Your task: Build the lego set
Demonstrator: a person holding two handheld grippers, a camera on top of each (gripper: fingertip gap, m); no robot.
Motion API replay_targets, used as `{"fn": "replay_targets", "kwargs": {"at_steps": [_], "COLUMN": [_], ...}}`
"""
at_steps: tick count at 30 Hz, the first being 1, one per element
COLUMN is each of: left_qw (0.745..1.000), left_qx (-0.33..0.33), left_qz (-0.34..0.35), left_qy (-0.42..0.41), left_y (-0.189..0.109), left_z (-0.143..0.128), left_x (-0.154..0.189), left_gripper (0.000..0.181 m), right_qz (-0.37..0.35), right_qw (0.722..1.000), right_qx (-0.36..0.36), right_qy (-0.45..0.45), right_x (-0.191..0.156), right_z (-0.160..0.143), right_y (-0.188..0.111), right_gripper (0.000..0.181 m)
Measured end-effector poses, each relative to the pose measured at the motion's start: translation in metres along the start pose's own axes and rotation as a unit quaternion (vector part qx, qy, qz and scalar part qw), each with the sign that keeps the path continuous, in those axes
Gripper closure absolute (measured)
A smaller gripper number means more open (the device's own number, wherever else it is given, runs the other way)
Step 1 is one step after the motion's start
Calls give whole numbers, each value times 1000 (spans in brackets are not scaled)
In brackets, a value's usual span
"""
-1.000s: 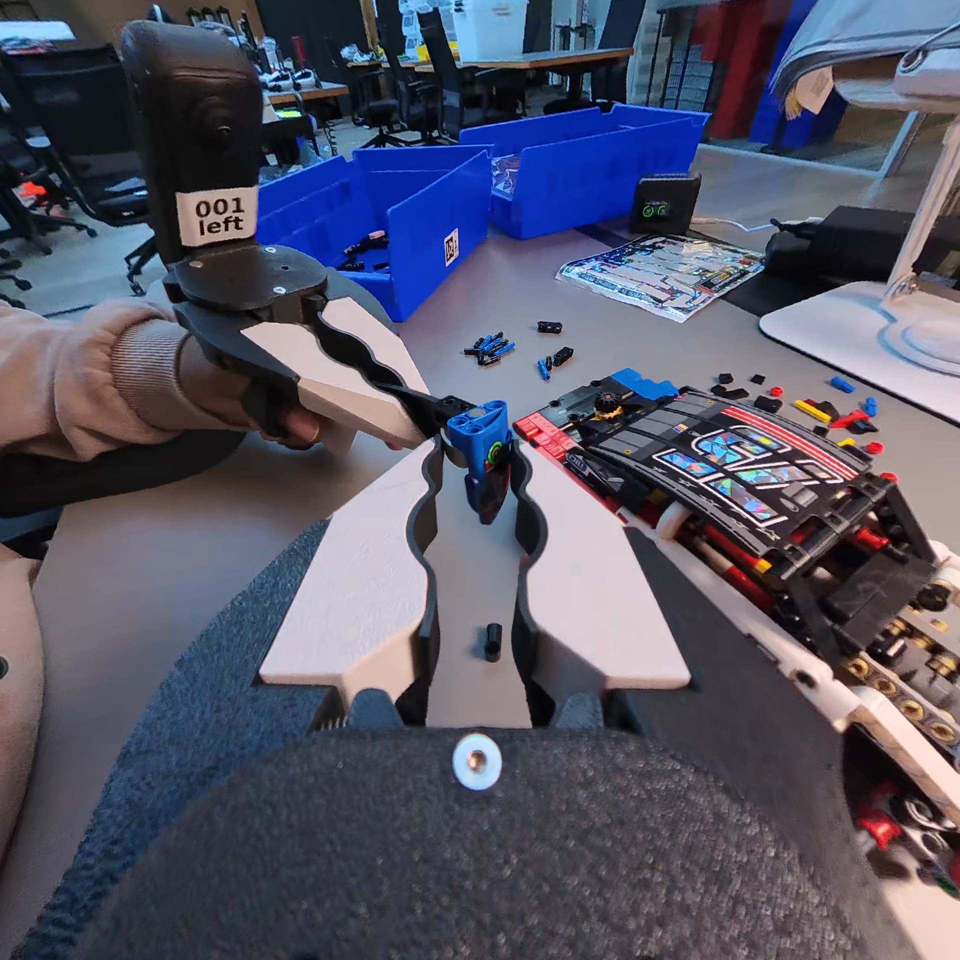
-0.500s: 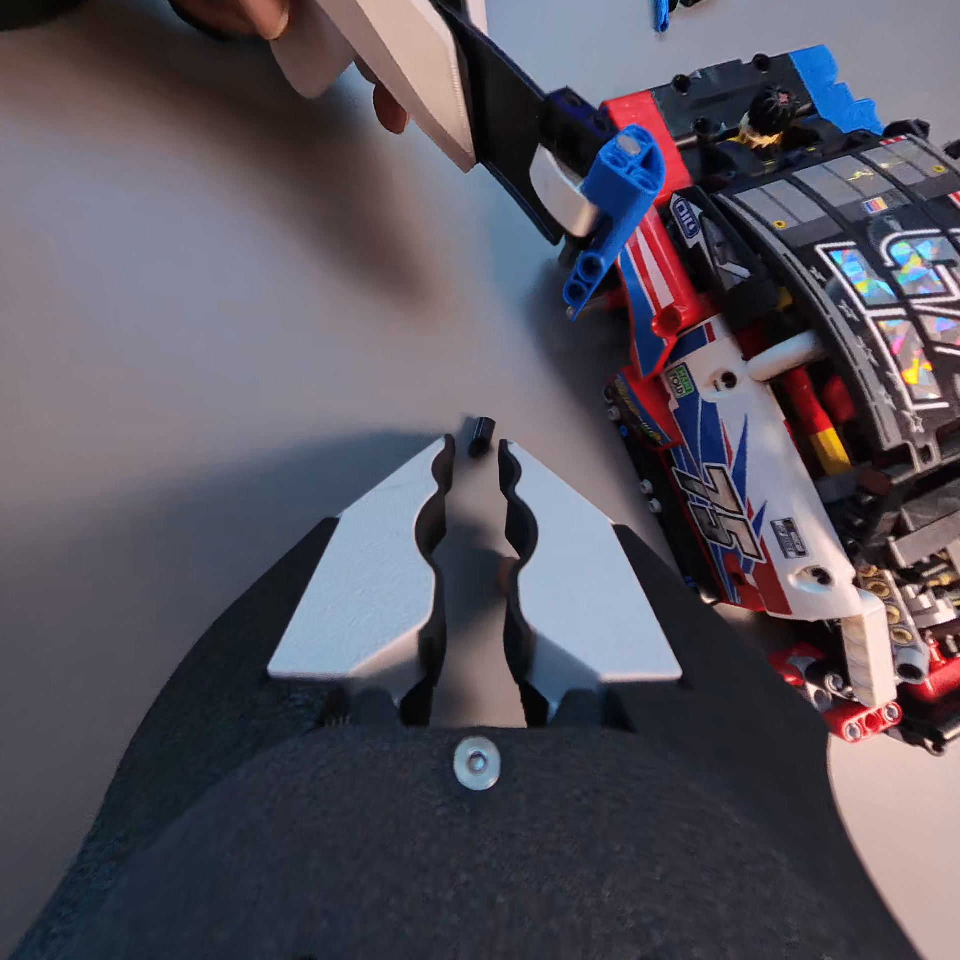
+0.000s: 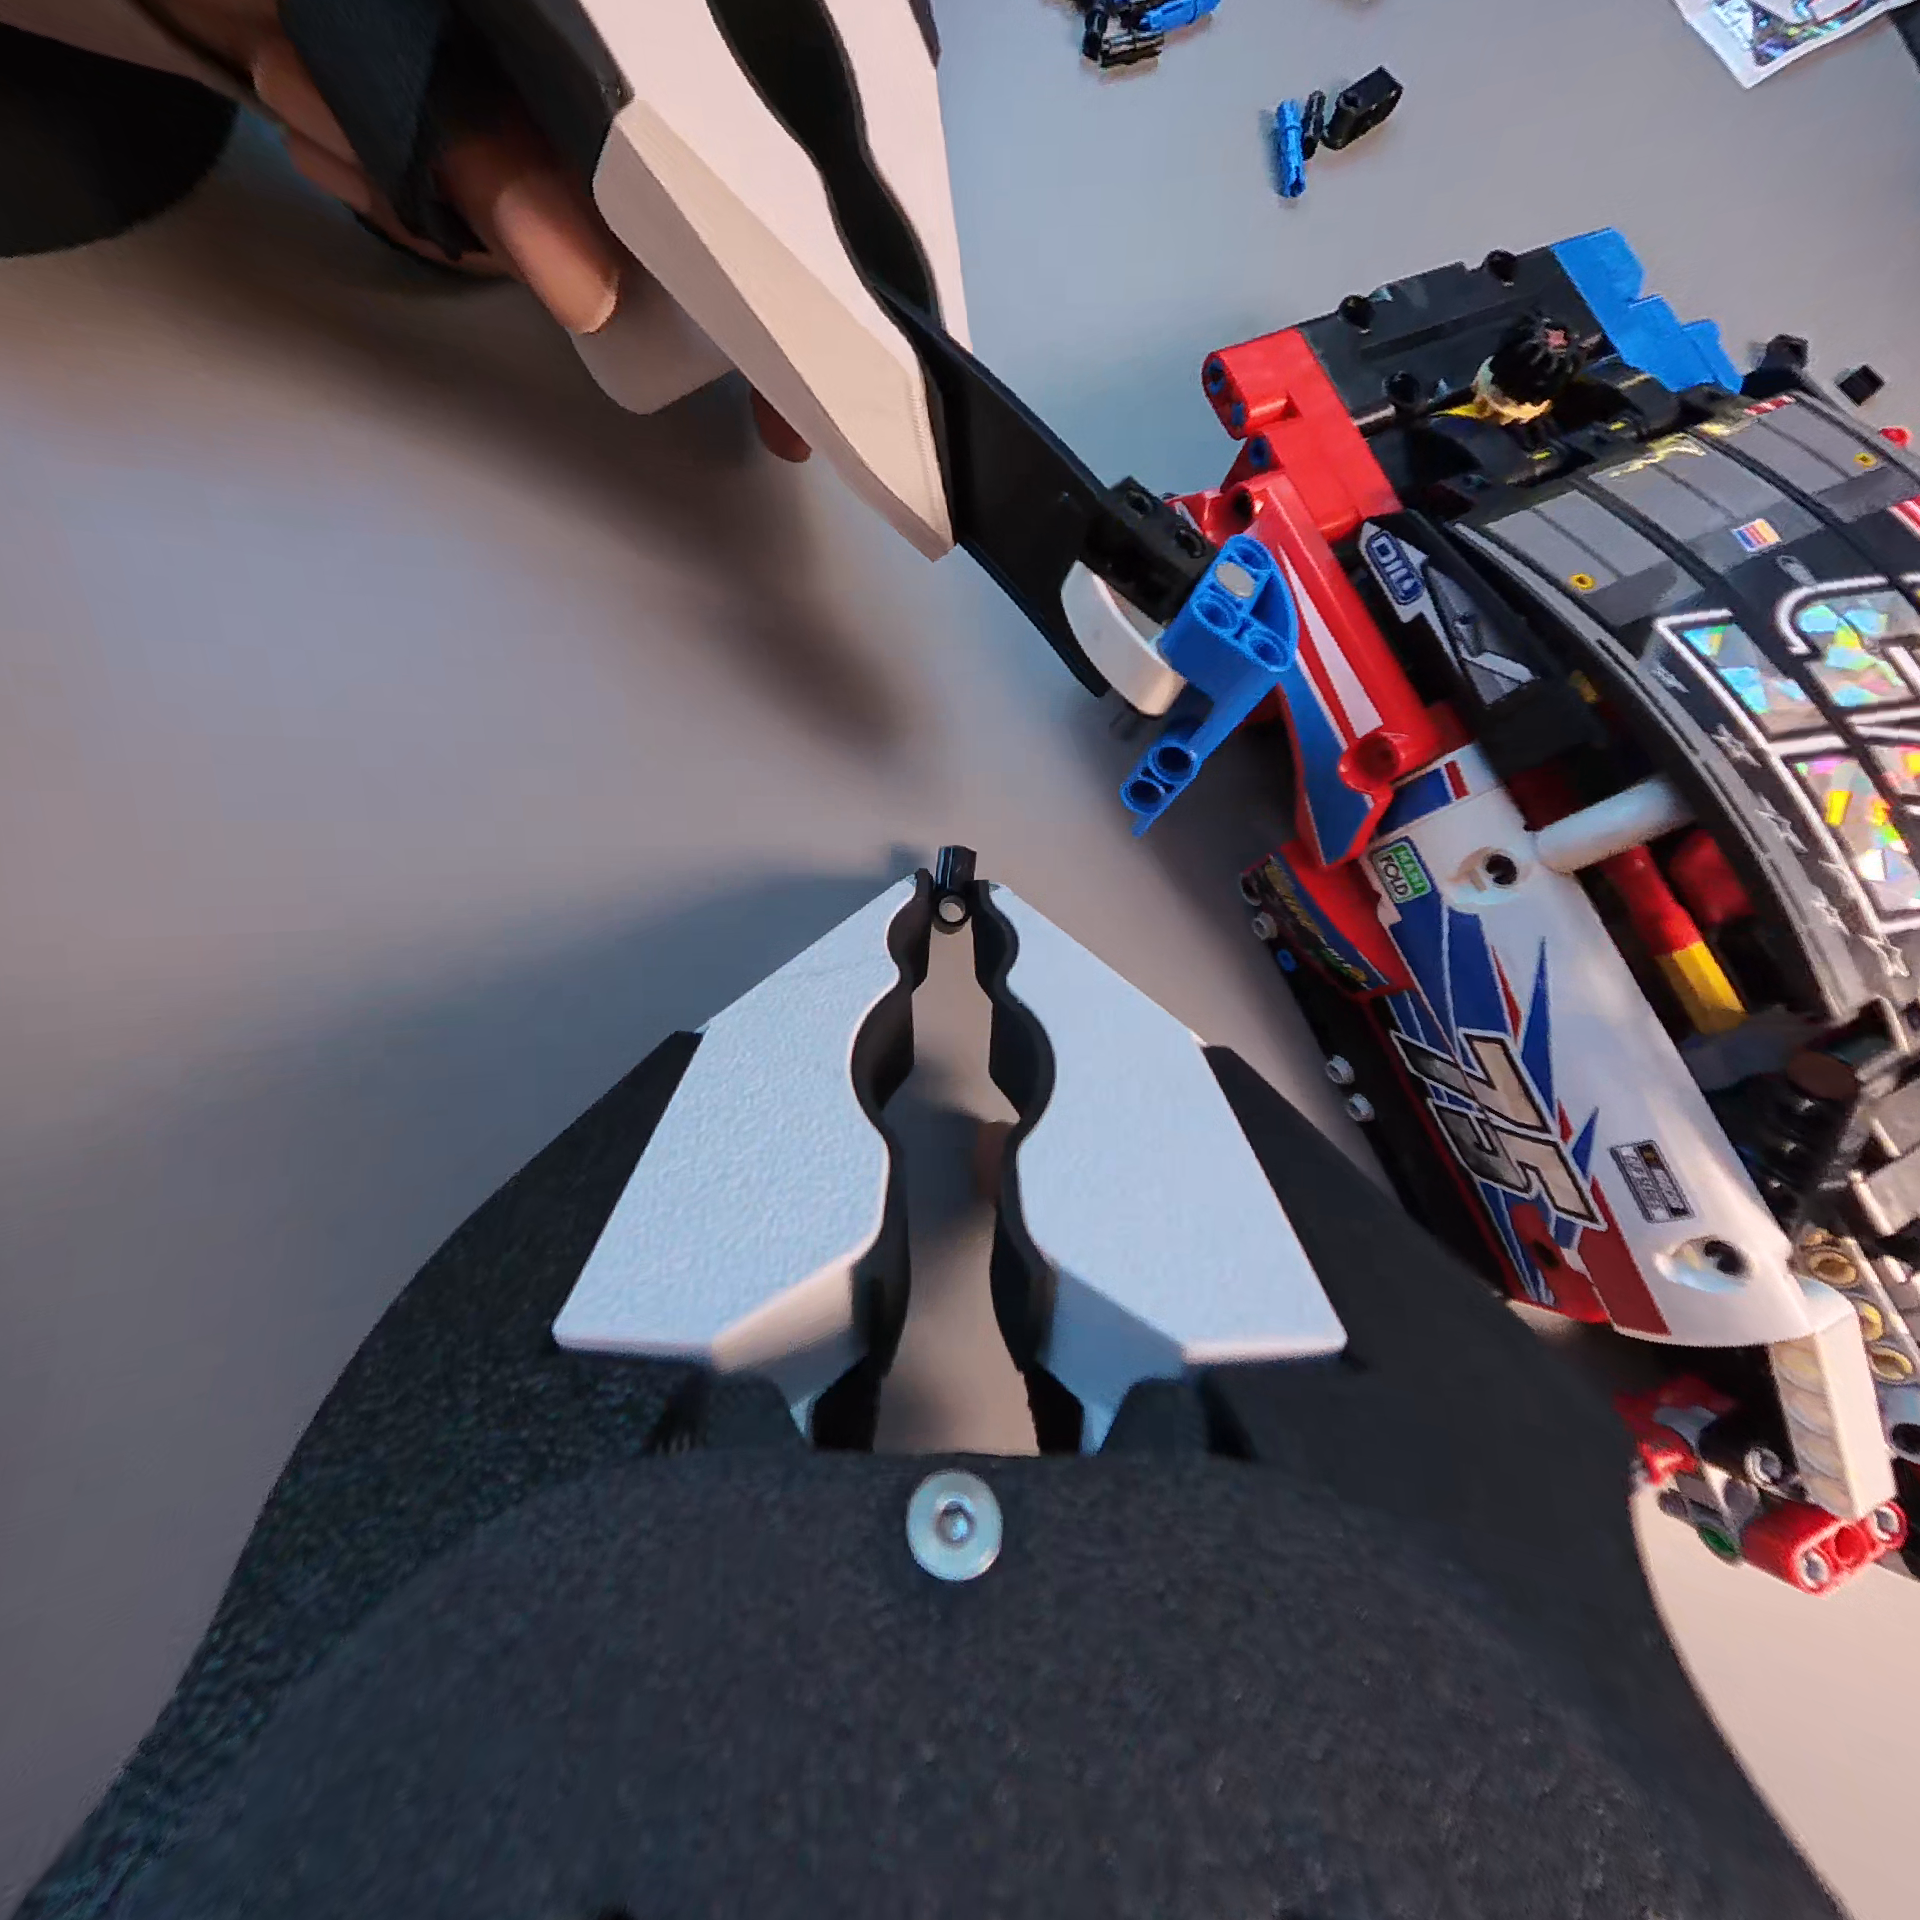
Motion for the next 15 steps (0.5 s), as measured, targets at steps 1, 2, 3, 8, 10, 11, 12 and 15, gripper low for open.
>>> {"fn": "replay_targets", "kwargs": {"at_steps": [1, 2, 3, 8, 10, 11, 12, 15], "left_qw": [1000, 1000, 1000, 1000, 1000, 1000, 1000, 1000], "left_qx": [0, -1, -1, -3, -4, -4, -3, -1], "left_qz": [1, 2, 3, 4, 5, 5, 5, 7], "left_qy": [1, 1, 0, 2, 3, 3, 3, 0], "left_y": [0, 0, 0, 0, 0, 0, 0, 0], "left_z": [0, 0, -1, -1, -1, -1, -1, -1], "left_x": [0, 0, -1, -1, -1, -1, -1, -2], "left_gripper": [181, 181, 181, 181, 181, 181, 181, 181], "right_qz": [0, 1, 2, -6, -6, -7, -8, -5], "right_qw": [1000, 1000, 1000, 998, 998, 997, 997, 998], "right_qx": [-2, -4, -6, -12, -12, -12, -11, -4], "right_qy": [-5, -12, -18, -61, -68, -72, -75, -69], "right_x": [-2, -5, -8, -22, -25, -26, -26, -26], "right_z": [0, 0, 1, 5, 7, 7, 7, 8], "right_y": [1, 2, 3, 10, 12, 12, 13, 12], "right_gripper": [177, 177, 177, 177, 176, 176, 176, 176]}}
Point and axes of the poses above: each gripper's, where its closed fingertips meet, y out along the fingers, z out of its top, x = y × z across the jaws, the point moved 1 cm from there along -y, back along the fingers, and after that the axes turned 10 degrees about y, right-handed, at the moved point
